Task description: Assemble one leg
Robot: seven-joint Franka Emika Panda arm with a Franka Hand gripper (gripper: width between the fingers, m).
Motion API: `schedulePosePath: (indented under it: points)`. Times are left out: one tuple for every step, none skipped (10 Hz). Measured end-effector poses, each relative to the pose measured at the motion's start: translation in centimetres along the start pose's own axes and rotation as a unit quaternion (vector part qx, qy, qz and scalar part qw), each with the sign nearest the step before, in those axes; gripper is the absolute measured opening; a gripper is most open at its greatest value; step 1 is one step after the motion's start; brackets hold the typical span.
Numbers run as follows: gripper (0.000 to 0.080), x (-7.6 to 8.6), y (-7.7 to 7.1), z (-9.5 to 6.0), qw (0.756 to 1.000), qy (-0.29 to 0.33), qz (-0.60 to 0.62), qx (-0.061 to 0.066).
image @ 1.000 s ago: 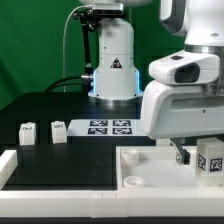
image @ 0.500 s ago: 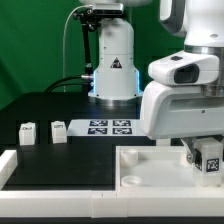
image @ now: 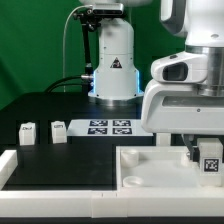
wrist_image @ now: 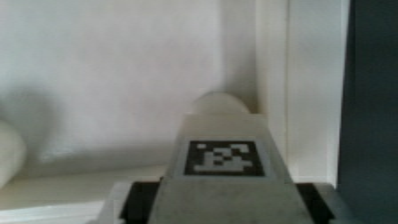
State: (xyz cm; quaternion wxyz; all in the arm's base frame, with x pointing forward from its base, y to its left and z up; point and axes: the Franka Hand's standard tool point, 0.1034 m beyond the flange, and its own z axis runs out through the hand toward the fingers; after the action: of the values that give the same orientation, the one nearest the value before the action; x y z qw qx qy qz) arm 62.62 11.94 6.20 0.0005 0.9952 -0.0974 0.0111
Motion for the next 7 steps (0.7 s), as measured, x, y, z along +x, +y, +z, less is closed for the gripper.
schedulePosePath:
  points:
    - [0.0291, -0.03, -0.01, 0.0, 0.998, 0.0, 0.068, 0.0]
    - [0.0291, -0.05, -0.03, 0.01, 0.99, -0.001, 0.142, 0.0]
    - [0.0291, -0.08, -0.07, 0.02, 0.982, -0.001, 0.188, 0.001]
    - [0.0291, -0.13, -0.13, 0.03, 0.965, -0.002, 0.263, 0.001]
    - [0.0291, -0.17, -0.2, 0.03, 0.947, -0.002, 0.322, 0.0]
    - [0.0291, -0.2, -0.28, 0.02, 0.925, -0.001, 0.38, 0.0]
    - [0.0291, -0.23, -0.37, 0.02, 0.905, -0.001, 0.425, -0.001]
